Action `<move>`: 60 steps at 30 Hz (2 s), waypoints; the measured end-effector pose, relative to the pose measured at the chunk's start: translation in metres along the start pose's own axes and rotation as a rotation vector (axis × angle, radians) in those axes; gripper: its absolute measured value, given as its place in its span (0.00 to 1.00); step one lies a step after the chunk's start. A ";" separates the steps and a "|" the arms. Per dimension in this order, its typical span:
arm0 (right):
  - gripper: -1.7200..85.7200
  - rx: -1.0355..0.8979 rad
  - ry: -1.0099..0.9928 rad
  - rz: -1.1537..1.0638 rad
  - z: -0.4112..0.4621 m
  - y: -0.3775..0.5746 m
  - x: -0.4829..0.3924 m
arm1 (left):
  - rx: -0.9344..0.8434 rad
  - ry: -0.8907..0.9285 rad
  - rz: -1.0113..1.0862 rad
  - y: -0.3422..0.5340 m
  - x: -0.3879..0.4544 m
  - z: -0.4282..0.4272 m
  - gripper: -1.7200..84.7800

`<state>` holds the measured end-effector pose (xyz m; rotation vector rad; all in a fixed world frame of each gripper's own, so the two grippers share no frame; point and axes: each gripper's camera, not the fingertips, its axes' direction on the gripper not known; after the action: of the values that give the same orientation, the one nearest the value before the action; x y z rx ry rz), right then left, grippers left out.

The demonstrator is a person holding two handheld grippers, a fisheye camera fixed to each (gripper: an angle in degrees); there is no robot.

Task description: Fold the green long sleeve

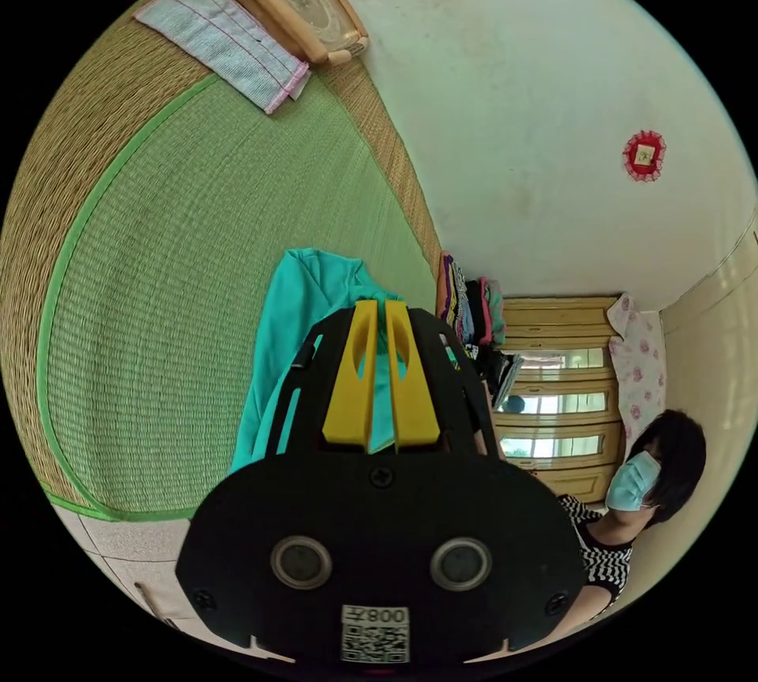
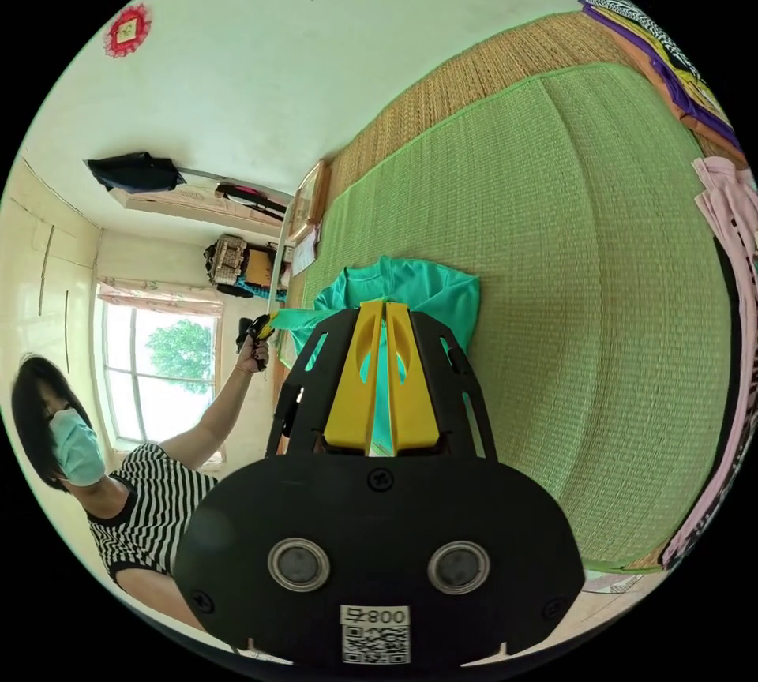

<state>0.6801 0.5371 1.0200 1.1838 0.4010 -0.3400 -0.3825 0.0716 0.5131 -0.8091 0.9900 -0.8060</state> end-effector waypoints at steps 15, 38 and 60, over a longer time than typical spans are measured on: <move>0.02 -0.085 -0.053 0.186 0.047 -0.121 0.055 | -0.005 -0.031 -0.143 -0.116 0.002 0.054 0.06; 0.09 -0.049 0.137 0.017 0.056 -0.130 -0.048 | -0.098 -0.154 0.097 -0.133 0.121 0.106 0.13; 0.02 0.004 0.018 0.099 0.083 -0.188 -0.047 | -0.074 -0.101 0.081 -0.198 0.152 0.121 0.03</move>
<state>0.5627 0.3971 0.9148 1.2065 0.3569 -0.2447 -0.2611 -0.1265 0.6646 -0.8593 0.9611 -0.6556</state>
